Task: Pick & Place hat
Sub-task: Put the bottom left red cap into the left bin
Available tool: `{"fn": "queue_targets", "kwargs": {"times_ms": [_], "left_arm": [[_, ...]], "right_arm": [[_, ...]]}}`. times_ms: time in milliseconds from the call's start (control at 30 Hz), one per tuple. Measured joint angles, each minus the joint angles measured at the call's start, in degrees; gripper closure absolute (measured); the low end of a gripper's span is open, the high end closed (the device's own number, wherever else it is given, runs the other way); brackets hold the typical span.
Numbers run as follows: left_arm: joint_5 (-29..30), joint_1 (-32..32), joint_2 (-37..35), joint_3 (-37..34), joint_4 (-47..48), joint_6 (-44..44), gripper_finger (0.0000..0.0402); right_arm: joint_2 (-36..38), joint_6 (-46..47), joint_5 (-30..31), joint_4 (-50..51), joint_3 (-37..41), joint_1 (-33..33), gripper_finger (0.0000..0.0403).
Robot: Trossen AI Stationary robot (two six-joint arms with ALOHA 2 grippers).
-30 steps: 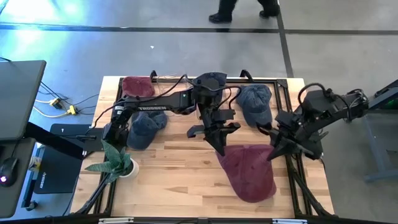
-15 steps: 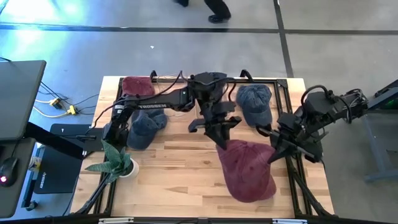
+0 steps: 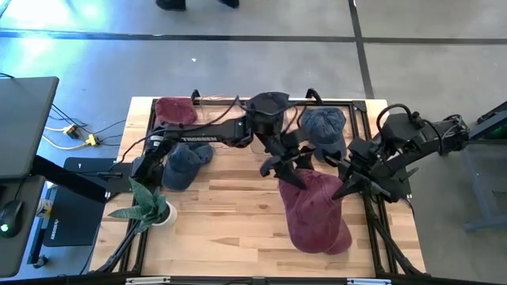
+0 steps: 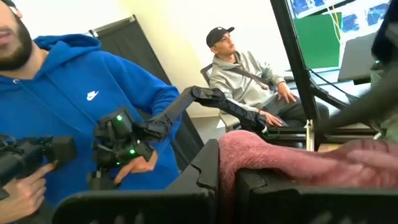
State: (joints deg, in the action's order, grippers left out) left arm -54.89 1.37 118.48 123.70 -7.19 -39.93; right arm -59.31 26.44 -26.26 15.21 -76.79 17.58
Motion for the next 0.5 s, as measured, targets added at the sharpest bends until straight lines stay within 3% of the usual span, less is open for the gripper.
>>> {"fn": "queue_targets", "kwargs": {"times_ms": [300,500], "left_arm": [[-0.9,-1.6,1.1,0.0,-2.4,-5.2,0.0171],[-1.8,-1.8,0.7,0.1,-3.5,-6.9,0.0249]], "right_arm": [[0.0,-1.2,0.0,2.6,0.0,-1.6,0.0399],[0.0,-1.0,0.0,3.2,0.0,-1.6,0.0397]]}}
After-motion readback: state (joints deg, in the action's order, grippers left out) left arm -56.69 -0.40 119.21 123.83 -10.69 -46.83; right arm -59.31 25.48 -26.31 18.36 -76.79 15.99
